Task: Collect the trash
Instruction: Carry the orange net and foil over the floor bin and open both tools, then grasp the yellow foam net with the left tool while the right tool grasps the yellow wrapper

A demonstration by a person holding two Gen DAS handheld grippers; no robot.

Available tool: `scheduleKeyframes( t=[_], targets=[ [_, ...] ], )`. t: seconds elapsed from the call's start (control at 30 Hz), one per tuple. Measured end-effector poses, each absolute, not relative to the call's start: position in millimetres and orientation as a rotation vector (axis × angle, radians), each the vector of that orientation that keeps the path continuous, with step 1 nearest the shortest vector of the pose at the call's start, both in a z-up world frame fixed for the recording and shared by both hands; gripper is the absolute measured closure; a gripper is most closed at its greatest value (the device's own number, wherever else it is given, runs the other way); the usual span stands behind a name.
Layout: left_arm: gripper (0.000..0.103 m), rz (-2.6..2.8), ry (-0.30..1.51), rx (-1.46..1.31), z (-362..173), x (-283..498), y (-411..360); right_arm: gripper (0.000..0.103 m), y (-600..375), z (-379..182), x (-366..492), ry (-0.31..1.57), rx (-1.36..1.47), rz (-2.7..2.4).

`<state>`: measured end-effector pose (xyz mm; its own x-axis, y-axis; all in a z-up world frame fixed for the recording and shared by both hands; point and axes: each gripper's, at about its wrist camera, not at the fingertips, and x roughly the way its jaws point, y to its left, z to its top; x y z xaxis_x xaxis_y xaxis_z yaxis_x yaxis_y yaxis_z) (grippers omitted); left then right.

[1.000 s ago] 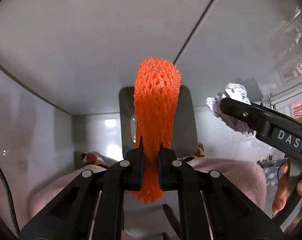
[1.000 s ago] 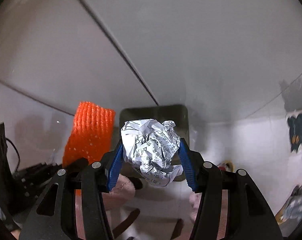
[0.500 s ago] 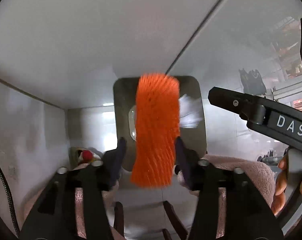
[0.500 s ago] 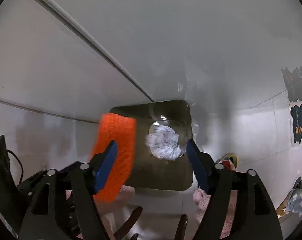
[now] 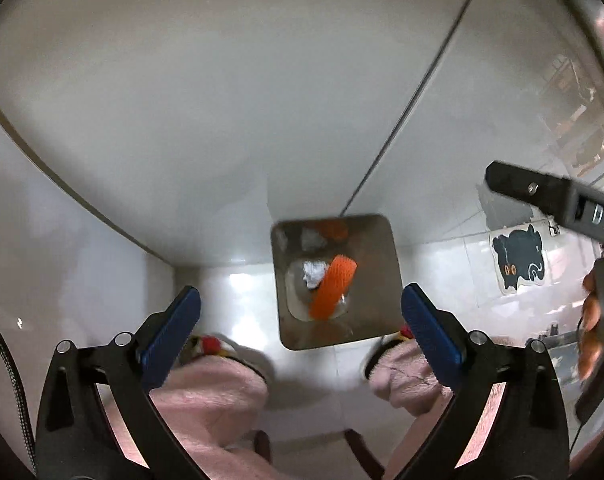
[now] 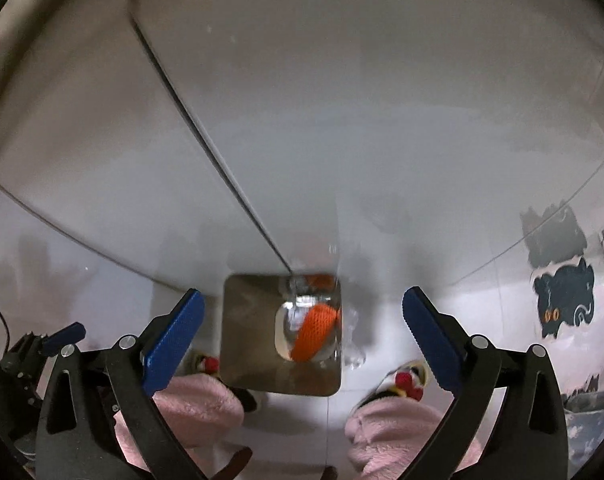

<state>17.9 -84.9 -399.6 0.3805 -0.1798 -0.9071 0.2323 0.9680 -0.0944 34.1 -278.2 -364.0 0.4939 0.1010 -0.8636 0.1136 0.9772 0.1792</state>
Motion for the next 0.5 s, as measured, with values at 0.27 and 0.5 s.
scheduleKeyframes(
  t=[0.27, 0.5],
  targets=[
    [0.008, -0.217, 1.005, 0.105, -313.5, -3.2, -71.0, 0.004, -276.5, -272.3, 2.2, 0.947, 0.272, 0.124],
    [0.008, -0.176, 0.939, 0.069, -242.5, -2.7, -53.1, 0.004, -275.1, -217.1, -3.9, 0.851, 0.262, 0.154]
  ],
)
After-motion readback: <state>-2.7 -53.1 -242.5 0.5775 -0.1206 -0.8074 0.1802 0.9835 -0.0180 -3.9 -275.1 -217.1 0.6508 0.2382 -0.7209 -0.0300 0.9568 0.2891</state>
